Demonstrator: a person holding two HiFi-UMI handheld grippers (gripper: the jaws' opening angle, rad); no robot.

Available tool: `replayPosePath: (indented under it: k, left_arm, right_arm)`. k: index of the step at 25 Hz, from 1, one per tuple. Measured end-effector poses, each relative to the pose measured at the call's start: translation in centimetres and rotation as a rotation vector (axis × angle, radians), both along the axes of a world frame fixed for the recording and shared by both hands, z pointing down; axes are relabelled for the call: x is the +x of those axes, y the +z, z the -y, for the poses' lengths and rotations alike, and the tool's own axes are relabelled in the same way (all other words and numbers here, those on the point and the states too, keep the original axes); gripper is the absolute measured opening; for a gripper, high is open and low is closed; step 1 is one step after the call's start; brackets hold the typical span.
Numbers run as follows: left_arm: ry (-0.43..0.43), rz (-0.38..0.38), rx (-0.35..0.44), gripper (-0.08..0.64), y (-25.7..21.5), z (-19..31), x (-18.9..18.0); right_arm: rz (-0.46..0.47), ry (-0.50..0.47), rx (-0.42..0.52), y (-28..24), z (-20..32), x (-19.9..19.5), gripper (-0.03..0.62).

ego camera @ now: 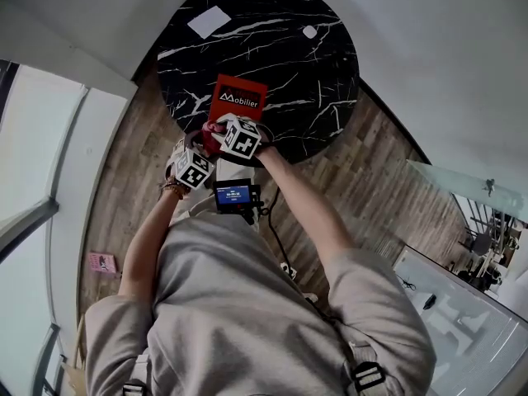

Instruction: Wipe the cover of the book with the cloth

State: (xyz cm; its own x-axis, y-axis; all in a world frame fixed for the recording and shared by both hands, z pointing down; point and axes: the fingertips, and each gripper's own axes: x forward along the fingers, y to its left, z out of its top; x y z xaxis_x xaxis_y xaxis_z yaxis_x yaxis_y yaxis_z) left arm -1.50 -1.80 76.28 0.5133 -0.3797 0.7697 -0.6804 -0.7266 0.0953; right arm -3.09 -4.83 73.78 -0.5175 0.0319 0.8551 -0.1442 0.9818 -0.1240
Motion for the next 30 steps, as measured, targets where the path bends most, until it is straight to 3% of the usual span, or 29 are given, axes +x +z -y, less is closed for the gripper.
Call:
replayPosePath:
  k: [9,15,20,25,30]
  left_arm:
    - [0.041,0.012,0.013,0.385,0.0,0.2,0.2]
    - [0.146,0.041,-0.011,0.383,0.2,-1.3,0.2]
    - [0.133,-0.031,0.004,0.373,-2.9,-2.2,0.3]
    - [0.112,-0.07,0.111,0.362,-7.6,-0.1,0.8]
    - [0.072,-0.13,0.295,0.352,-15.2,2.5,2.6]
  right_arm:
    - [-0.042,-0.002,-0.047,0.2,-2.7,-0.5,0.081]
    - [-0.057,0.204,-0.185,0.2,-2.1,-0.1,0.086]
    - [-0.087,0.241,-0.154,-1.8,-2.3,1.3,0.087]
    - [0.04,0.346,-0.088,-6.8,-0.9,3.6,0.087]
    - [0.239,0.484,0.085,-14.6,0.9,7.4,0.089]
